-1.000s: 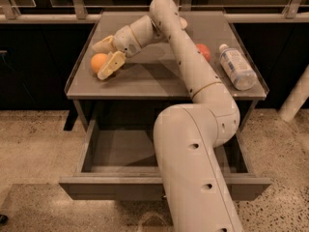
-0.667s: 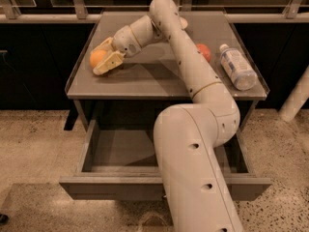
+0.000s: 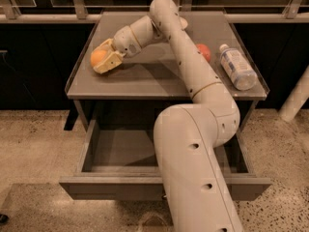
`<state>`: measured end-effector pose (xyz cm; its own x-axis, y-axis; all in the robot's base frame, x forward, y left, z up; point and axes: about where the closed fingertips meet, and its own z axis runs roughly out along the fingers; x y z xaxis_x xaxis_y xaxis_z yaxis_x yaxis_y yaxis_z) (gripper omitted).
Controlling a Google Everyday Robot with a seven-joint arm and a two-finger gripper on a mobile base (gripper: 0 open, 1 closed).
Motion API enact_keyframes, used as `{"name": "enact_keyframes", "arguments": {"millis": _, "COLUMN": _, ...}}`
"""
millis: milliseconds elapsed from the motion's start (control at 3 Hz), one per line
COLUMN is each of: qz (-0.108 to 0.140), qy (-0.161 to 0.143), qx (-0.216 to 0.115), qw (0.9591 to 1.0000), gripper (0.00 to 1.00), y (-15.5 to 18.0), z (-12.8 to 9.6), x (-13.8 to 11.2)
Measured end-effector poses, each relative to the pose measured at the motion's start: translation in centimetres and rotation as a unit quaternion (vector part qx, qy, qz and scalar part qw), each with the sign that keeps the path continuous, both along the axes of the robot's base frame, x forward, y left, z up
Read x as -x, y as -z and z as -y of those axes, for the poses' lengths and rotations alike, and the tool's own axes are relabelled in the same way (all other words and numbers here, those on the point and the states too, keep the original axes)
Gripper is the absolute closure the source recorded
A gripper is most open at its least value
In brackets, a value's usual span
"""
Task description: Place orange into top drawer
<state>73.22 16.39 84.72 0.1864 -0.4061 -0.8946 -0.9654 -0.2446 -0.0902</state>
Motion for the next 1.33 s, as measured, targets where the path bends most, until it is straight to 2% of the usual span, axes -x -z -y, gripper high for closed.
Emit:
{"name": "enact_keyframes", "arguments": {"millis": 333, "qz": 0.000, "qy": 0.000, "qx": 0.000, "qw": 1.0000, "gripper": 1.00, "y": 0.0, "z": 0.0, "x": 0.0}}
{"name": "enact_keyframes", "arguments": {"millis": 667, "qz": -0.007, "qy": -0.002, "qx": 0.005, "qw": 1.0000, "gripper": 1.00, "y": 0.2, "z": -0.3, "x": 0.3}}
{"name": "enact_keyframes", "arguments": {"millis": 1000, "qz": -0.029, "qy": 0.005, "qx": 0.037, "qw": 0.9989, "gripper": 1.00, "y": -0.3, "z": 0.1, "x": 1.4}}
{"name": "enact_keyframes", "arguments": {"millis": 1333, "qz": -0.036, "qy": 0.027, "qx": 0.063, "qw": 0.9970, "gripper": 1.00, "y": -1.8, "z": 2.0, "x": 3.0}}
